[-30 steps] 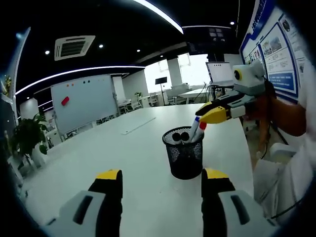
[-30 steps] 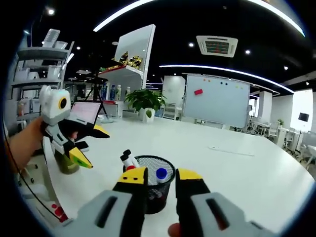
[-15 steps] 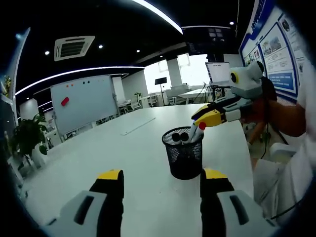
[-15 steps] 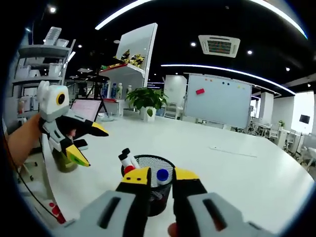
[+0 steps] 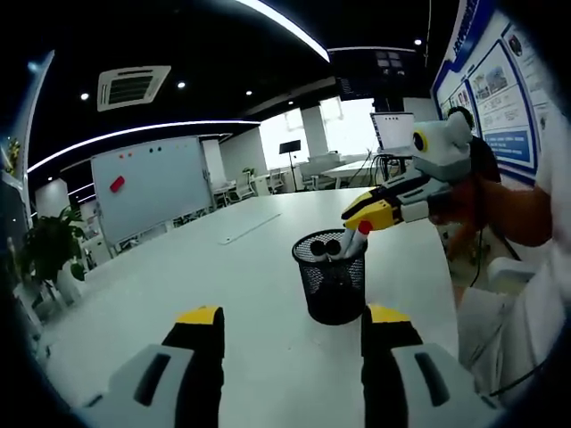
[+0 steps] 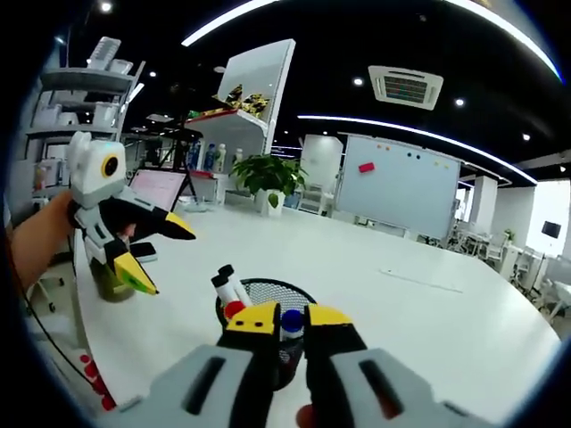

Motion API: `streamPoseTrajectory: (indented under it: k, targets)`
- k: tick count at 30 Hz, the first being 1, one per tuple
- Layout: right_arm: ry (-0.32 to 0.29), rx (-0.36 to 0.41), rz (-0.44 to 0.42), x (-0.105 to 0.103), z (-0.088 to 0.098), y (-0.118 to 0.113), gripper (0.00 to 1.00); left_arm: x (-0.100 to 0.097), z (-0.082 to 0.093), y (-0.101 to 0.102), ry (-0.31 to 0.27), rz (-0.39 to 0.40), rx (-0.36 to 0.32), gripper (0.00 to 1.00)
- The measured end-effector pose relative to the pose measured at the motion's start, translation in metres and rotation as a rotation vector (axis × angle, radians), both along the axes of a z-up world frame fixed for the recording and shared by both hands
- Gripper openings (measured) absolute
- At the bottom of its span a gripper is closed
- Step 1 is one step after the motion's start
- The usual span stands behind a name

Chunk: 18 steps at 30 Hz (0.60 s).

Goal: Pick up the whiteboard markers from the pen holder and place them facing the whiteboard neatly

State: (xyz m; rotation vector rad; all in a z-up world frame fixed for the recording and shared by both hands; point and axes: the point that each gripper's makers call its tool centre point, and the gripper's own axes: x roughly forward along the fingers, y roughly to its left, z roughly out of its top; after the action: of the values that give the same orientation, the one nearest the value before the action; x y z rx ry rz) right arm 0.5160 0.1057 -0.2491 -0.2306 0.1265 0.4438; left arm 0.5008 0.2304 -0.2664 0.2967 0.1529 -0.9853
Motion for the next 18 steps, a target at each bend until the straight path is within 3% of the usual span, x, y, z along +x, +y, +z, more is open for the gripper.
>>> streamPoseTrajectory:
  k: [12,18]
  targets:
    - [-0.003,0.004,0.009,-0.002,0.000,0.000,0.10,0.001,0.001,-0.002,-0.005,-0.006,0.002,0.62]
    - [-0.066,0.061,0.017,-0.007,0.019,0.000,0.10,0.001,0.001,-0.002,-0.004,-0.005,0.002,0.62]
